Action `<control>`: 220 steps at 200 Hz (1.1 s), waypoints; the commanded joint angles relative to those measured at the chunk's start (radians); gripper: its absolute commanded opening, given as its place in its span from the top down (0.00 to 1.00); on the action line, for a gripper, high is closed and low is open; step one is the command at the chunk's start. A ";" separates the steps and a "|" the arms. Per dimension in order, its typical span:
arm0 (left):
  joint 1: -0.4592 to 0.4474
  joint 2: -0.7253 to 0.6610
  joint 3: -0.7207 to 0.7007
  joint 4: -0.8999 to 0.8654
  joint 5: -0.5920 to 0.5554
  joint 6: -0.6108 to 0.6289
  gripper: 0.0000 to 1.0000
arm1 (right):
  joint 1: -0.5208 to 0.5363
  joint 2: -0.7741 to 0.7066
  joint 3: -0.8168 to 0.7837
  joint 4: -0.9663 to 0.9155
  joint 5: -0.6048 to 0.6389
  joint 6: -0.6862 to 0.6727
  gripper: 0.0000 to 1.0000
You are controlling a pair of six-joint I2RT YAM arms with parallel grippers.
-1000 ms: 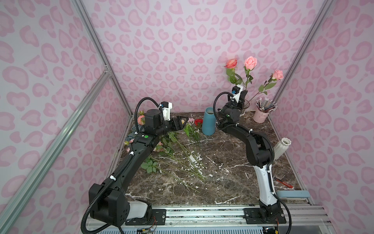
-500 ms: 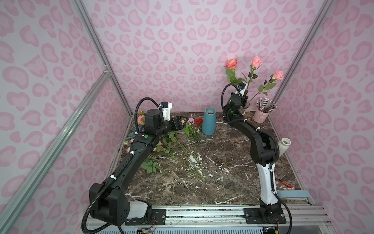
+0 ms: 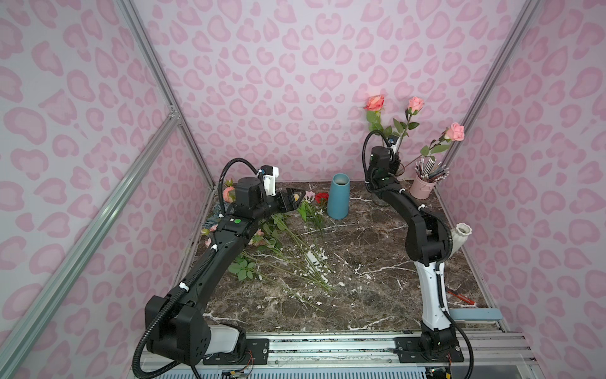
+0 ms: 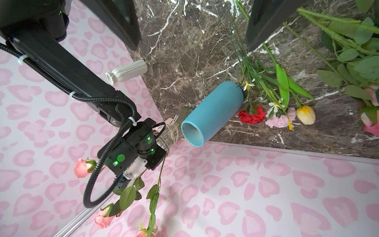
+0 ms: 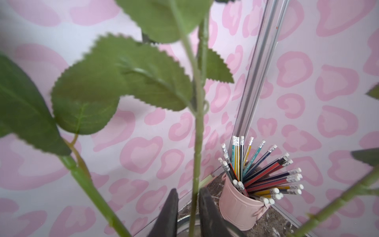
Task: Place the pink flowers into the vase
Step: Place the flower in the vase.
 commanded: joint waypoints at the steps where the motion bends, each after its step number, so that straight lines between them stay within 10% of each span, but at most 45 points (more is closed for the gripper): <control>1: 0.001 -0.001 -0.001 0.045 -0.006 0.008 0.15 | 0.000 -0.035 -0.014 -0.009 -0.003 0.032 0.72; 220: 0.080 -0.020 -0.009 -0.032 -0.222 -0.018 0.16 | 0.094 -0.502 -0.461 -0.242 -0.113 0.273 0.60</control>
